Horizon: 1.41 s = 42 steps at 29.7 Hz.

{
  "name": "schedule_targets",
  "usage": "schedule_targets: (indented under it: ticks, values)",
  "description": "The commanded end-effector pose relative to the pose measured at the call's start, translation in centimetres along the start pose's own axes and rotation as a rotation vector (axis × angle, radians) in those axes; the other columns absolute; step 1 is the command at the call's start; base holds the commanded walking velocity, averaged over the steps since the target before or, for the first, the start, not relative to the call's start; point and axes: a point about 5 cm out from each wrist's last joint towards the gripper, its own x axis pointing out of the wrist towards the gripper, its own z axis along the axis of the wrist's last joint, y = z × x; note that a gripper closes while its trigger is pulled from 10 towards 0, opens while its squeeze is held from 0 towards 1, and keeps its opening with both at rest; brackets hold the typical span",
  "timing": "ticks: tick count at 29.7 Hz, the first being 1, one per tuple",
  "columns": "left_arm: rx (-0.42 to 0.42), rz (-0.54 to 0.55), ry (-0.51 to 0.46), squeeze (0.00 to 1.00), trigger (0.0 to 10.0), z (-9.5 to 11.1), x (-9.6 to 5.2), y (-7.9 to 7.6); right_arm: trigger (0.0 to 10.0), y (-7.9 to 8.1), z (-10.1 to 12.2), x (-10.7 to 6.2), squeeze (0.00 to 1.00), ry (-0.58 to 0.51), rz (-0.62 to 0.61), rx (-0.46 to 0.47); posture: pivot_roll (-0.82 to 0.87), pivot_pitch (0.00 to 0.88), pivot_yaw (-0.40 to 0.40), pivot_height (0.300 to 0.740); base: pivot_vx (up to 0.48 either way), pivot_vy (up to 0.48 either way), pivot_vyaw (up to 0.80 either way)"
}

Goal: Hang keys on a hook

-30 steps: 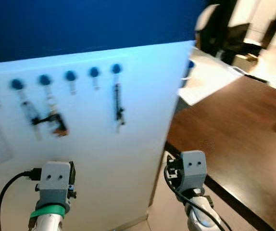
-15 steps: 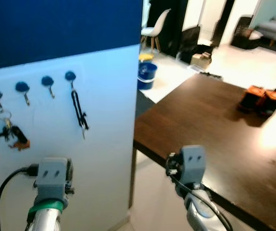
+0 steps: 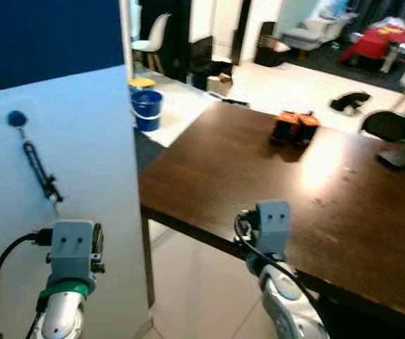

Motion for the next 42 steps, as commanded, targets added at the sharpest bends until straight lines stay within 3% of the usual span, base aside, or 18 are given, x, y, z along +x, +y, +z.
schedule_targets:
  ticks: [1, 14, 24, 42]
  values:
    - [-0.007, -0.014, 0.025, 0.0, 10.0, -0.5, 0.0, -0.2, 10.0, -0.6, -0.6, -0.1, 0.0, 0.032, -0.018, 0.004, -0.11, 0.06, 0.09, 0.74, 0.0, 0.0, -0.8]
    - [-0.021, -0.005, 0.024, 0.0, 10.0, -0.2, 0.3, 0.1, 10.0, -0.5, -0.2, 0.0, 0.0, 0.021, -0.02, 0.002, -0.11, 0.057, 0.109, 0.74, 0.0, 0.0, -0.8]
    - [-0.034, -0.006, 0.01, 0.0, 10.0, 0.5, -0.6, 0.0, 10.0, -0.8, 0.4, -0.9, 0.0, 0.011, -0.015, -0.002, -0.11, 0.057, 0.114, 0.74, 0.0, 0.0, -0.8]
    - [-0.015, -0.015, -0.037, 0.0, 10.0, 2.7, -3.1, 0.0, 10.0, -0.4, 1.6, -3.6, 0.0, -0.035, 0.034, -0.069, -0.09, 0.088, 0.119, 0.74, 0.0, 0.0, 0.0]
